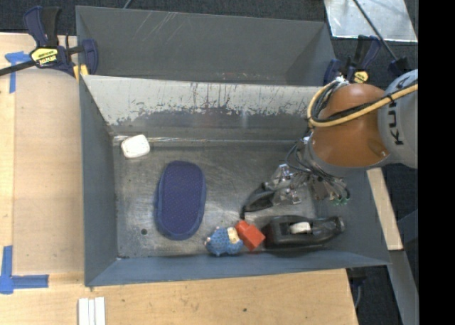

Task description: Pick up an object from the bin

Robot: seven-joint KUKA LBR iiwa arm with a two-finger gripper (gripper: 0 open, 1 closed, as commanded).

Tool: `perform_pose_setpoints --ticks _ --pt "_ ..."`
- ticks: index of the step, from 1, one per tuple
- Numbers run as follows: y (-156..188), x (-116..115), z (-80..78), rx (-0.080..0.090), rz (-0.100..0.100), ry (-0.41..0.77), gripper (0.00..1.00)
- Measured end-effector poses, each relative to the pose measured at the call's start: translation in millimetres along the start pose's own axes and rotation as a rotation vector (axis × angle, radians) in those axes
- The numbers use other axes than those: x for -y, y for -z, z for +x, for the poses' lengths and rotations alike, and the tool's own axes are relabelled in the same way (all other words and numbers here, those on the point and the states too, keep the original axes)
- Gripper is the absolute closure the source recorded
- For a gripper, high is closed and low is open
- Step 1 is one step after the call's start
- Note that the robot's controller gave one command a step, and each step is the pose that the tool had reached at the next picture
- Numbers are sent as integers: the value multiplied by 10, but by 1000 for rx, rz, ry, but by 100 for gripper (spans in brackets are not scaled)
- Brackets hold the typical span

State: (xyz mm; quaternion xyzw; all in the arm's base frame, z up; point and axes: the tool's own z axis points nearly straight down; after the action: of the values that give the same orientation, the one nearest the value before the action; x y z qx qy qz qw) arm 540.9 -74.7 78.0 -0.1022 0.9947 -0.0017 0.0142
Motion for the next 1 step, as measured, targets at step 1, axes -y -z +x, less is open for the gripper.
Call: perform_pose_setpoints --ticks 1 --pt "1240 6 -154 -15 -2 -7 100"
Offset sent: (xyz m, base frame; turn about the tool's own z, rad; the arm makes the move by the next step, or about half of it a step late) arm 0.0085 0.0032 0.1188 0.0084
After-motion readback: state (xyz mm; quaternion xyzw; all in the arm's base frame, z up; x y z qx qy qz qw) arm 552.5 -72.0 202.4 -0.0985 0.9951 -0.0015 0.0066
